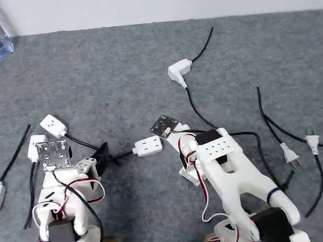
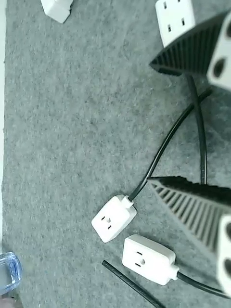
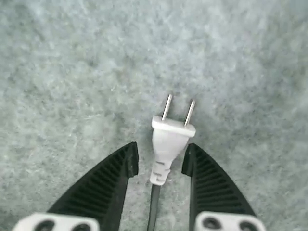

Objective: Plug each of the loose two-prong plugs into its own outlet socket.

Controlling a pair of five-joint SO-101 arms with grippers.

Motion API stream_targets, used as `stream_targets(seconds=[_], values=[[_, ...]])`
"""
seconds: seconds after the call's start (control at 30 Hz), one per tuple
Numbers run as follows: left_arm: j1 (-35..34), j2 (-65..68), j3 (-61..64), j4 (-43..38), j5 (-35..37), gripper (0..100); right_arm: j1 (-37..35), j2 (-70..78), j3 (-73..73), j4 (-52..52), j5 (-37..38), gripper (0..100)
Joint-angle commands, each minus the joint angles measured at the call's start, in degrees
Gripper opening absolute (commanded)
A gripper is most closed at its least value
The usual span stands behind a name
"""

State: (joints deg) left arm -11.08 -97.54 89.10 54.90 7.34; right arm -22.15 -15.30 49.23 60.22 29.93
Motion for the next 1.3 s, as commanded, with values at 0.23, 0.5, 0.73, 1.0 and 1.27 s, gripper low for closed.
stream_targets(seconds=[0.23,0.5,0.73,1.0,1.27], values=[[3.96,-0.35,0.92,-1.49,0.18,32,-1.19,-0.04,-0.7,-2.07,2.55,15.0],[3.69,-0.35,0.92,-1.49,0.18,32,-1.1,-0.04,3.96,-6.37,2.55,15.0],[3.6,-0.35,0.92,-1.49,0.18,32,-1.01,-0.04,4.13,-7.87,2.46,5.1],[6.33,-0.35,1.71,-1.58,0.26,32,-1.01,-0.66,3.78,-7.78,2.99,0.9],[16.0,-1.32,7.52,-2.99,1.14,32,-1.54,-6.81,-4.4,2.68,2.99,0.8]])
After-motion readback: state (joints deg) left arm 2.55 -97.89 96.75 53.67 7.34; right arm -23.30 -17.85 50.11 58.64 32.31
